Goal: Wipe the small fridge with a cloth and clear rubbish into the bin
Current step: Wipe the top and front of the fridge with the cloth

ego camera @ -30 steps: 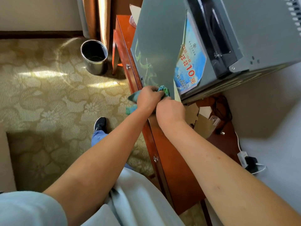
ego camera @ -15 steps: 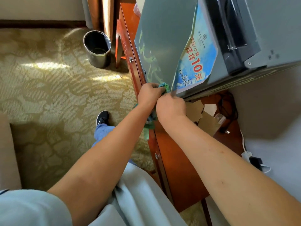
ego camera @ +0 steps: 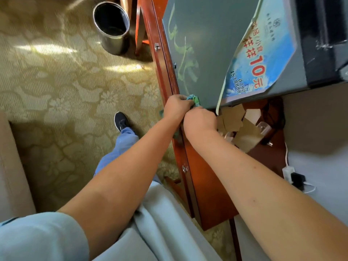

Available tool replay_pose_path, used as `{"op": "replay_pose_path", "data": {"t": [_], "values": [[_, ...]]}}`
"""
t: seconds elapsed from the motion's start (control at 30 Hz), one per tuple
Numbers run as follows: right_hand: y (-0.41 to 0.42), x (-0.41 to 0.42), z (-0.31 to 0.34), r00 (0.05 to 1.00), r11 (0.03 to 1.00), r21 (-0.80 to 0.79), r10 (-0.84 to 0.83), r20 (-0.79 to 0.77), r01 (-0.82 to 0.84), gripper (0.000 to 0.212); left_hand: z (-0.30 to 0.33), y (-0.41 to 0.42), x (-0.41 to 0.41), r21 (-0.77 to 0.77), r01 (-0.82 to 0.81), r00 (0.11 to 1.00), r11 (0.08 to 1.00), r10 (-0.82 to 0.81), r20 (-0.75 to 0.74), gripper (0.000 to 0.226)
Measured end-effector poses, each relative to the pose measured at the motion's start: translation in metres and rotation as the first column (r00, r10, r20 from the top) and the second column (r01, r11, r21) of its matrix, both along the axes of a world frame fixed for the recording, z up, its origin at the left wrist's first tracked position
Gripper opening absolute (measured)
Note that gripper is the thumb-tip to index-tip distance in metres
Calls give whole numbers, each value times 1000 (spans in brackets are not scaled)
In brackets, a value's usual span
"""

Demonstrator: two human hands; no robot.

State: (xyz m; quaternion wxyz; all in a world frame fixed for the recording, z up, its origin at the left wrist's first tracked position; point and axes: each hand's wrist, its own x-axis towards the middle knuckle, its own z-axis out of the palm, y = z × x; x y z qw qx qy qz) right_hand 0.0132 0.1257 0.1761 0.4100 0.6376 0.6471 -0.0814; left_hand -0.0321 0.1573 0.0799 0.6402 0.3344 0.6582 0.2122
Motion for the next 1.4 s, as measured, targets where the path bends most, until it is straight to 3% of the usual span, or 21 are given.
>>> {"op": "replay_pose_path", "data": {"t": [0.2, 0.3, 0.47, 0.6, 0.8, 0.97, 1.2, 1.3, 1.4], "values": [[23, -10, 22, 995, 988, 128, 83, 60, -90, 38, 37, 38, -13, 138, -14, 1000, 990, 15, -4, 22], [36, -14, 18, 999, 982, 185, 35, 38, -41, 37, 36, 57, -17, 171, -32, 999, 985, 34, -12, 23], [26, -11, -18, 1000, 997, 81, -17, 3, 17, 39, -6, 37, -11, 53, 52, 997, 997, -49, -64, 18], [6, -10, -23, 996, 995, -55, -82, 39, 84, 40, -22, 4, -3, -48, 61, 998, 997, -60, 21, 19], [18, -9, 6, 998, 999, 41, -28, 47, 26, 39, 2, 21, -5, -9, -4, 1000, 1000, 4, 22, 30], [35, -13, 0, 1000, 990, 142, -5, 16, 3, 39, 16, 52, -16, 98, -26, 1000, 995, 26, -3, 17], [21, -12, -43, 998, 999, -42, -22, 55, 24, 40, -45, 21, -5, -86, 54, 998, 995, -56, -16, 13], [11, -9, -37, 997, 995, -85, -36, 68, 41, 38, -41, 5, -3, -115, 59, 998, 992, -58, 19, 17], [13, -5, -16, 997, 999, -37, -28, 73, 31, 36, -21, 12, -4, -92, 39, 999, 995, -38, 10, 6]]}}
